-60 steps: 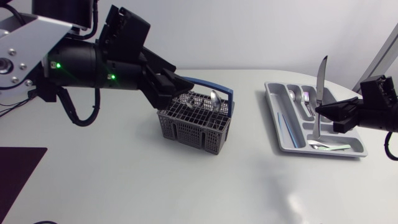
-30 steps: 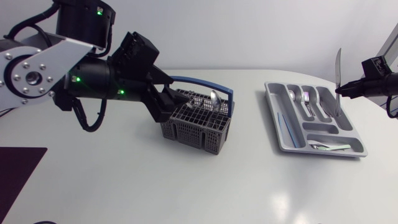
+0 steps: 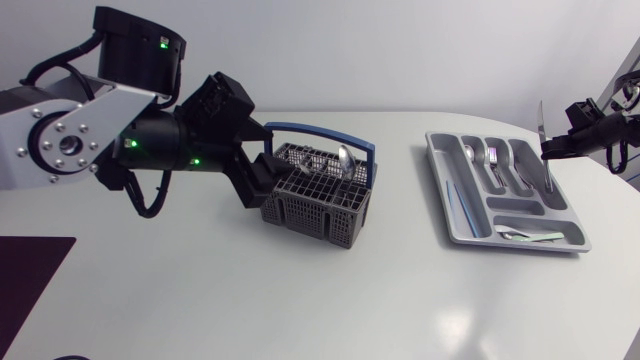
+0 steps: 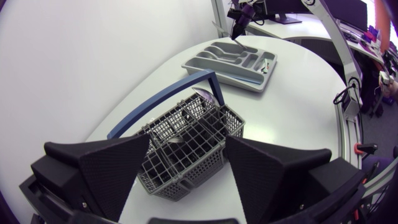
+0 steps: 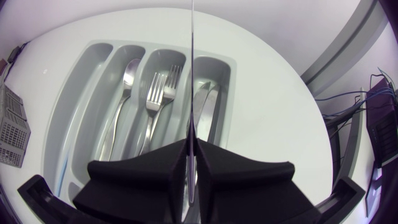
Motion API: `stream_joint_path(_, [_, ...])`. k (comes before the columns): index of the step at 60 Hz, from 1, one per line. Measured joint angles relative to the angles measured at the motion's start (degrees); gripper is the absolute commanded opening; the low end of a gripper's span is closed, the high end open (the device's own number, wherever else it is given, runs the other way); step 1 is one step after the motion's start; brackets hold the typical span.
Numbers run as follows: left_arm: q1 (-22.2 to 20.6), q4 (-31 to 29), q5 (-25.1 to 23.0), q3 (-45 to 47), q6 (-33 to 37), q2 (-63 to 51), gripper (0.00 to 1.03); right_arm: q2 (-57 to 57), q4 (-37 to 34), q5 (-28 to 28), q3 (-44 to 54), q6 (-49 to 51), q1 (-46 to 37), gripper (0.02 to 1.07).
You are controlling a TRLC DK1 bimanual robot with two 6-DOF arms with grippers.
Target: Unload the cutlery basket into the drawer organizer.
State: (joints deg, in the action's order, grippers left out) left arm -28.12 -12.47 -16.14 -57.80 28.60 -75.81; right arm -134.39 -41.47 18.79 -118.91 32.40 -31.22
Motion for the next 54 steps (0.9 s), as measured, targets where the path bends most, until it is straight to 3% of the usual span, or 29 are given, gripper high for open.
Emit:
stream_joint_path(11, [-0.02,0.57,0.02,1.68,0.17,0.02,0.99,-2.14,-1.44,-1.36,-1.86,-2.84,0.24,0.09])
stream_joint_path(14, [-0.02,0.59,0.0,1.86,0.17,0.02,0.99,-2.1,-0.48,-2.23,-1.07,-3.82,0.57,0.26])
stream_joint_path(20, [-0.09,0.59,0.0,1.9,0.17,0.24,0.99,-1.64,2.97,-4.02,2.43,-5.16,1.55,0.8])
stream_joint_path(22, [-0.09,0.57,0.0,1.9,0.17,0.39,0.99,-1.44,3.74,-4.52,4.04,-5.49,1.92,0.87])
stream_joint_path(34, [-0.13,0.57,0.02,1.97,0.48,1.42,0.99,1.84,5.95,-5.31,10.47,-6.95,2.95,0.89])
stream_joint_path(54, [-1.03,1.07,0.02,3.8,8.81,2.38,0.99,29.31,10.93,-0.02,29.7,-6.93,8.13,0.89])
